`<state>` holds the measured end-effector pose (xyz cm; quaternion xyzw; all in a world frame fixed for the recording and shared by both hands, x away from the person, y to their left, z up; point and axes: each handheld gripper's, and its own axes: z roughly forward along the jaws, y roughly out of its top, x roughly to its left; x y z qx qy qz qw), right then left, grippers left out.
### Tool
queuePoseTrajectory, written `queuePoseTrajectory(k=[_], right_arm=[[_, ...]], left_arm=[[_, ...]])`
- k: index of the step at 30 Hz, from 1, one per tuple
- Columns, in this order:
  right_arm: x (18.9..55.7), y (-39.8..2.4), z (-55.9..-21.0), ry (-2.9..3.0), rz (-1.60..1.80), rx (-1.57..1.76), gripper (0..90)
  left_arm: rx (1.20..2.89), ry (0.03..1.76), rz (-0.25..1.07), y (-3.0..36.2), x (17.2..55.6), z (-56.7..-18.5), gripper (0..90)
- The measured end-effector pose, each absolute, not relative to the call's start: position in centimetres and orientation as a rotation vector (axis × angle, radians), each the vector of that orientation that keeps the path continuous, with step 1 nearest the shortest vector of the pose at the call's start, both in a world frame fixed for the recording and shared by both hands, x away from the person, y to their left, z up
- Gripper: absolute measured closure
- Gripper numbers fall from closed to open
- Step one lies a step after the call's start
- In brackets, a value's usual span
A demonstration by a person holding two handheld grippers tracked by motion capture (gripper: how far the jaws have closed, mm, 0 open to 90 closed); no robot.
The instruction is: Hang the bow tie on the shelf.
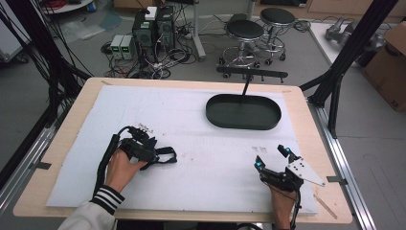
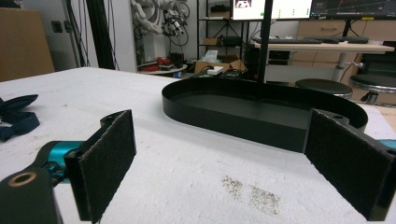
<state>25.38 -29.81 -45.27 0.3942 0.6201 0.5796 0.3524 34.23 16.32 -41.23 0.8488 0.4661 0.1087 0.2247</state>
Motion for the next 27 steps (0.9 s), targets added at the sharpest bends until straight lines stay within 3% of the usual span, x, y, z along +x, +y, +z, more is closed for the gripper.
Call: queuePoseTrajectory(k=[7, 14, 20, 27], right_arm=[[25.37, -29.82, -45.27, 1.604, 1.499, 1.019, 8.4], [25.34, -29.82, -45.27, 1.604, 1.5, 1.025, 8.4], [25.34, -29.82, -45.27, 1.603, 1.502, 1.025, 8.4], [25.38, -29.85, -45.27, 1.602, 1.501, 1.02, 8.4]], left_arm=[[2.357, 1.296, 0.343, 15.71, 34.18, -41.57, 43.3], [2.373, 1.292, 0.354, 15.75, 34.25, -41.66, 52.0], [2.368, 1.267, 0.316, 15.97, 34.34, -41.62, 67.9], [2.353, 1.251, 0.296, 16.28, 34.49, -41.7, 73.1]])
